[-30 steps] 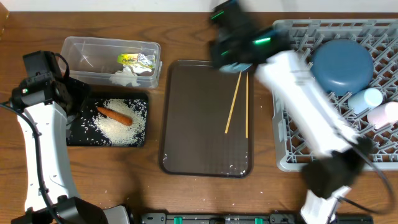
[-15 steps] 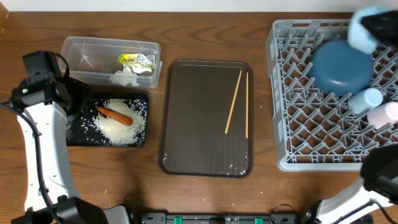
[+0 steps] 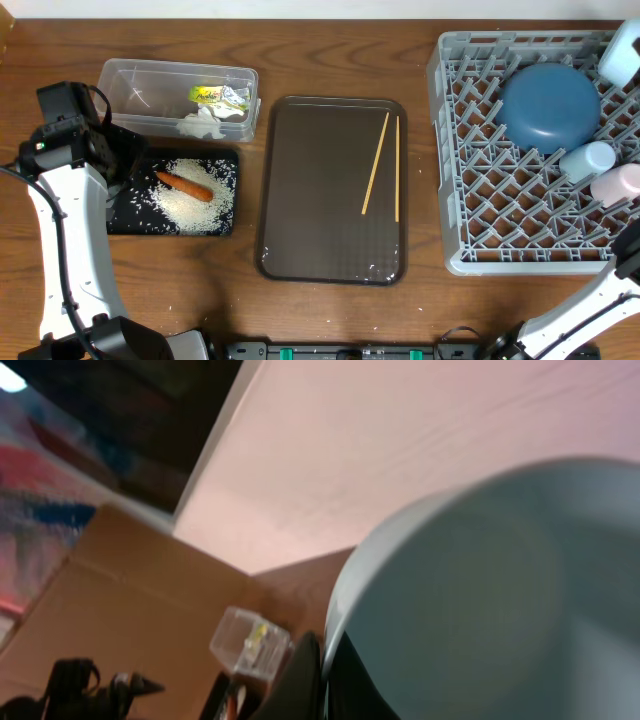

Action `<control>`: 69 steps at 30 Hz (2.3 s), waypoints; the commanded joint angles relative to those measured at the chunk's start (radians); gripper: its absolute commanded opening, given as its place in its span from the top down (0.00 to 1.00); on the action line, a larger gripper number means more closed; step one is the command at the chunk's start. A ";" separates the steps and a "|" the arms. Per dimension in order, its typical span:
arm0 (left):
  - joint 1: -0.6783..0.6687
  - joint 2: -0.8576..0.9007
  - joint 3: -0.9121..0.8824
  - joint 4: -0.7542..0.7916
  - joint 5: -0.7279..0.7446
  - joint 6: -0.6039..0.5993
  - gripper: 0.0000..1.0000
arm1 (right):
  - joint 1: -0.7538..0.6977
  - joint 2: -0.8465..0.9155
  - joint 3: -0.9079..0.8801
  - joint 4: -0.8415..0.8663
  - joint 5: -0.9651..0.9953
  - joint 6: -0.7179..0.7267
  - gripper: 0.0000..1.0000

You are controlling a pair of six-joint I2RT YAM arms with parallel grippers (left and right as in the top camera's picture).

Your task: Sort waste into correct bins and load items into the dishwasher rack

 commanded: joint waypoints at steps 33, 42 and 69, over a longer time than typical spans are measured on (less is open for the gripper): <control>0.004 0.008 0.001 -0.006 -0.012 0.002 0.02 | -0.071 0.170 0.000 0.277 0.106 0.416 0.99; 0.004 0.008 0.001 -0.006 -0.012 0.002 0.02 | -0.022 0.170 0.000 0.350 0.120 0.480 0.99; 0.004 0.008 0.001 -0.006 -0.012 0.002 0.02 | -0.106 0.153 -0.011 0.079 0.251 0.356 0.84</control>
